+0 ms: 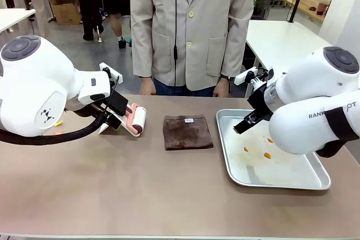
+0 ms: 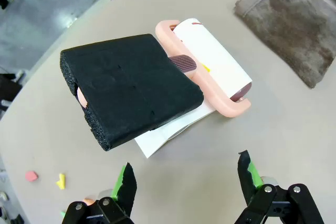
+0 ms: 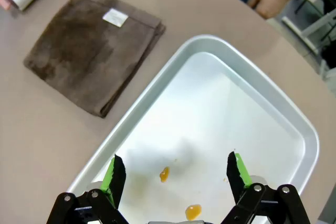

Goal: Clean the surface of the table.
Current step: Hold the Lint Roller with your left hand and the towel with your right hand.

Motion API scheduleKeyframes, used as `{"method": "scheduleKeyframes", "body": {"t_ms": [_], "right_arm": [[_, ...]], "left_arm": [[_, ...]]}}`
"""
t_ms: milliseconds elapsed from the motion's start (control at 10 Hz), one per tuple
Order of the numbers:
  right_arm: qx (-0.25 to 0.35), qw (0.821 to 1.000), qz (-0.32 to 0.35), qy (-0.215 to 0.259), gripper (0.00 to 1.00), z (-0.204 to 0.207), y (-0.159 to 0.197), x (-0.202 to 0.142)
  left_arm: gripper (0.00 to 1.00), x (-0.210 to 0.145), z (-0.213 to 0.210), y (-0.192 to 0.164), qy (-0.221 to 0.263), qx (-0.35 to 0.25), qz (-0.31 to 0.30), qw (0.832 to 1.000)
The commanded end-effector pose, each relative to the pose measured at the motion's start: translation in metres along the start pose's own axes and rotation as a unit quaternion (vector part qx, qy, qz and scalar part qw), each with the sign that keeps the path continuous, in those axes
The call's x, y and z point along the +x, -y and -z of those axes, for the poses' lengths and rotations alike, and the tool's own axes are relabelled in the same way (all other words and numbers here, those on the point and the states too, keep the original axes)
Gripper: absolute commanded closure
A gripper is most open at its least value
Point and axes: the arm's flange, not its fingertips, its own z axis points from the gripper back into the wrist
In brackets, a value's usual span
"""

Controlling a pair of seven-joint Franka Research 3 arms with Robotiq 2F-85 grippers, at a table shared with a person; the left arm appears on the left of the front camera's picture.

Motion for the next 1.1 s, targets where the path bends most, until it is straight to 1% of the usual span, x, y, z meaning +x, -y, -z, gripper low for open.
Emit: {"method": "scheduleKeyframes", "body": {"t_ms": [0,300,500,600,700,800,900,1000], "right_arm": [[0.0,1.0,0.0,0.0,0.0,0.0,0.0,0.0],[0.001,1.0,0.007,-0.003,0.0,-0.005,0.001,0.0],[0.043,0.999,-0.004,-0.02,0.0,-0.021,0.001,0.002],[0.065,0.997,0.005,-0.039,0.0,-0.039,0.003,0.002],[0.07,0.996,0.024,-0.057,0.0,-0.057,0.006,0.001],[0.073,0.993,0.064,-0.061,0.0,-0.078,0.011,-0.002],[0.089,0.989,0.102,-0.056,0.0,-0.098,0.018,-0.007],[0.121,0.982,0.138,-0.038,0.0,-0.121,0.027,-0.018]], "left_arm": [[0.0,0.0,0.0,0.0,0.0,0.0,0.0,1.0],[0.0,-0.001,-0.006,-0.001,0.002,-0.005,0.008,1.0],[0.0,-0.004,-0.023,-0.002,-0.021,-0.024,0.024,0.999],[0.0,-0.008,-0.039,-0.005,-0.042,-0.04,0.033,0.998],[0.0,-0.013,-0.054,-0.008,-0.05,-0.073,0.04,0.995],[0.0,-0.02,-0.07,-0.016,-0.038,-0.095,0.031,0.994],[0.0,-0.027,-0.086,-0.026,-0.025,-0.119,0.005,0.993],[0.0,-0.04,-0.106,-0.041,0.002,-0.154,-0.012,0.988]]}}
